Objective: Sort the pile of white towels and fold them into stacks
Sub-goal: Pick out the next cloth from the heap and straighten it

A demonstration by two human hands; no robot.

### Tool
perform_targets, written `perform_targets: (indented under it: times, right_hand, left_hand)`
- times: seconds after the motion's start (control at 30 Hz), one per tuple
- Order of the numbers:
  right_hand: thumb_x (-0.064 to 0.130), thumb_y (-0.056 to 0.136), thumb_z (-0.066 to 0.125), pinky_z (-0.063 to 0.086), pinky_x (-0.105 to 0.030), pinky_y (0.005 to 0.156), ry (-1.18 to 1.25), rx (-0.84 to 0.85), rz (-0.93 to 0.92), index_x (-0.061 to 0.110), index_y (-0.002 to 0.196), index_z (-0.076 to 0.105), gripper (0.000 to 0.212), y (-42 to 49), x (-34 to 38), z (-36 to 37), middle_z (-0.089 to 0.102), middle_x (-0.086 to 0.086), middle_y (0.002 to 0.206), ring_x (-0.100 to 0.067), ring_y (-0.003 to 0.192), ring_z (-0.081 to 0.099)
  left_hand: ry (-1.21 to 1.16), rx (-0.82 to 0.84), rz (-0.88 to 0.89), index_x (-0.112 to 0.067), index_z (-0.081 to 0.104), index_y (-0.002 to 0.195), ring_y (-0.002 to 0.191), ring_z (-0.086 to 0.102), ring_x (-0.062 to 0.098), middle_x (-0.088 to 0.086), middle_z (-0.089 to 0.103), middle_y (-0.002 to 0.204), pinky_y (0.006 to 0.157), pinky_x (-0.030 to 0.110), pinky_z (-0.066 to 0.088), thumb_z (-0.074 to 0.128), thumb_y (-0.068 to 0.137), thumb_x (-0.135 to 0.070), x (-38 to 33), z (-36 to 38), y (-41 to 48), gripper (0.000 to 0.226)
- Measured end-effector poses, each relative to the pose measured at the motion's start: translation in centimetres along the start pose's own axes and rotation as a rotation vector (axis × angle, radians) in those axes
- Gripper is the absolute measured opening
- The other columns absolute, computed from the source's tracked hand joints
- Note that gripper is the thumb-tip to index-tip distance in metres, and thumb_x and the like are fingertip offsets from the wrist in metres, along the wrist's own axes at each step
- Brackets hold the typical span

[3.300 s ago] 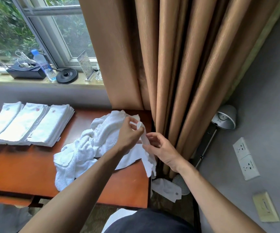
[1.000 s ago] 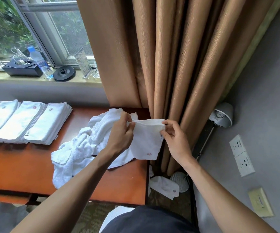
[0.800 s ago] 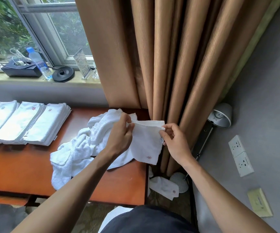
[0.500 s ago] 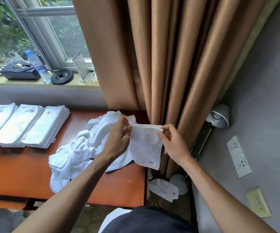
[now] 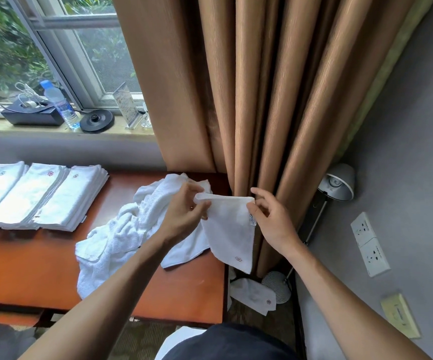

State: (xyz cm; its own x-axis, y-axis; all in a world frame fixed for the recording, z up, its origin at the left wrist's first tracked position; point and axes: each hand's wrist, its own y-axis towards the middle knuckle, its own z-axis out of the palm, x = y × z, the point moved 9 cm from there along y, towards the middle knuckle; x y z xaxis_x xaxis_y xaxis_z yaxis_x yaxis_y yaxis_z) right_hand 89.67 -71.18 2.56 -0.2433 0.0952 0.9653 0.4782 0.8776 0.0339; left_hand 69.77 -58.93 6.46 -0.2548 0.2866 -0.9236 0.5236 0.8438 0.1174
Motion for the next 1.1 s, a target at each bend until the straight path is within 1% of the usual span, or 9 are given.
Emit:
perform_targets:
  times: [0.17, 0.33, 0.4, 0.47, 0.57, 0.7, 0.8, 0.93, 1.1]
  right_hand:
    - [0.028, 0.091, 0.078, 0.056, -0.038, 0.095, -0.156, 0.094, 0.02, 0.03, 0.123, 0.069, 0.033, 0.6, 0.9, 1.3, 0.07, 0.008, 0.102, -0.012, 0.101, 0.066]
    - [0.032, 0.096, 0.068, 0.048, -0.034, 0.086, -0.398, 0.207, -0.139, 0.037, 0.095, 0.067, 0.005, 1.6, 4.5, 4.7, 0.065, 0.022, 0.094, -0.002, 0.096, 0.06]
    - [0.026, 0.098, 0.066, 0.047, -0.025, 0.079, -0.308, 0.197, -0.148, 0.035, 0.094, 0.065, 0.01, 1.8, 5.3, 4.9, 0.062, 0.02, 0.097, -0.001, 0.095, 0.059]
    - [0.022, 0.099, 0.064, 0.042, -0.015, 0.075, -0.257, 0.171, -0.169, 0.032, 0.095, 0.064, 0.011, 1.8, 6.0, 4.6, 0.061, 0.02, 0.097, 0.0, 0.095, 0.059]
    - [0.023, 0.102, 0.06, 0.045, -0.019, 0.076, -0.238, 0.11, -0.169, 0.028, 0.1, 0.063, 0.007, 1.8, 6.5, 3.3, 0.063, 0.016, 0.098, -0.002, 0.094, 0.06]
    - [0.026, 0.105, 0.057, 0.049, -0.027, 0.077, -0.196, -0.013, -0.06, 0.033, 0.107, 0.061, 0.009, 0.8, 4.5, -0.1, 0.066, 0.015, 0.102, -0.003, 0.096, 0.061]
    - [0.027, 0.098, 0.065, 0.047, -0.035, 0.095, -0.445, -0.069, -0.024, 0.033, 0.126, 0.056, 0.03, -0.1, 2.5, -2.6, 0.064, 0.013, 0.121, -0.016, 0.115, 0.056]
    - [0.026, 0.083, 0.079, 0.027, -0.037, 0.113, -0.815, -0.001, -0.336, 0.019, 0.149, 0.046, 0.075, -0.6, 4.5, 0.7, 0.051, 0.001, 0.144, -0.019, 0.135, 0.04]
    - [0.026, 0.098, 0.059, 0.004, -0.042, 0.123, -0.853, 0.329, -0.222, 0.026, 0.117, 0.063, 0.02, -1.1, 1.9, 7.4, 0.065, 0.01, 0.109, -0.012, 0.118, 0.056]
  left_hand:
    - [0.071, 0.079, 0.058, -0.018, 0.068, 0.089, 0.061, 0.068, 0.018, -0.003, 0.069, 0.071, 0.063, 0.031, 0.057, 0.073, 0.092, -0.008, -1.4, 1.6, 0.2, 0.012]
    - [0.184, 0.046, 0.104, -0.025, 0.072, 0.091, 0.062, 0.054, -0.003, -0.028, 0.062, 0.07, 0.059, 0.011, 0.039, 0.078, 0.088, -0.022, -1.6, 0.8, 0.4, 0.007]
    - [0.221, 0.1, 0.079, -0.021, 0.073, 0.089, 0.072, 0.056, -0.001, -0.021, 0.065, 0.077, 0.065, 0.017, 0.044, 0.076, 0.084, -0.037, -0.6, 0.2, 0.5, 0.017]
    - [0.279, 0.236, -0.05, -0.017, 0.076, 0.096, 0.091, 0.063, 0.011, -0.007, 0.071, 0.093, 0.083, 0.038, 0.052, 0.07, 0.077, -0.049, 2.0, 0.8, 0.3, 0.038]
    - [0.329, 0.321, -0.223, -0.016, 0.071, 0.113, 0.108, 0.063, 0.024, 0.002, 0.071, 0.111, 0.099, 0.05, 0.047, 0.06, 0.081, -0.054, 5.8, 2.1, -1.2, 0.051]
    - [0.242, 0.244, -0.278, -0.014, 0.06, 0.105, 0.1, 0.063, 0.028, 0.009, 0.066, 0.106, 0.089, 0.05, 0.053, 0.064, 0.098, -0.031, 8.6, 2.5, -1.7, 0.019]
    - [0.27, 0.244, -0.15, -0.024, 0.055, 0.099, 0.091, 0.06, 0.017, 0.0, 0.064, 0.098, 0.075, 0.034, 0.047, 0.061, 0.1, -0.021, 7.1, 3.0, -1.0, 0.007]
    - [0.43, 0.299, 0.069, -0.031, 0.064, 0.105, 0.083, 0.059, 0.006, -0.009, 0.067, 0.095, 0.069, 0.027, 0.045, 0.062, 0.099, -0.027, 3.2, 4.2, -0.9, 0.007]
    - [0.588, 0.302, 0.187, -0.031, 0.065, 0.109, 0.082, 0.06, 0.013, -0.01, 0.068, 0.091, 0.063, 0.03, 0.042, 0.061, 0.099, -0.033, -0.4, 4.1, -2.1, 0.011]
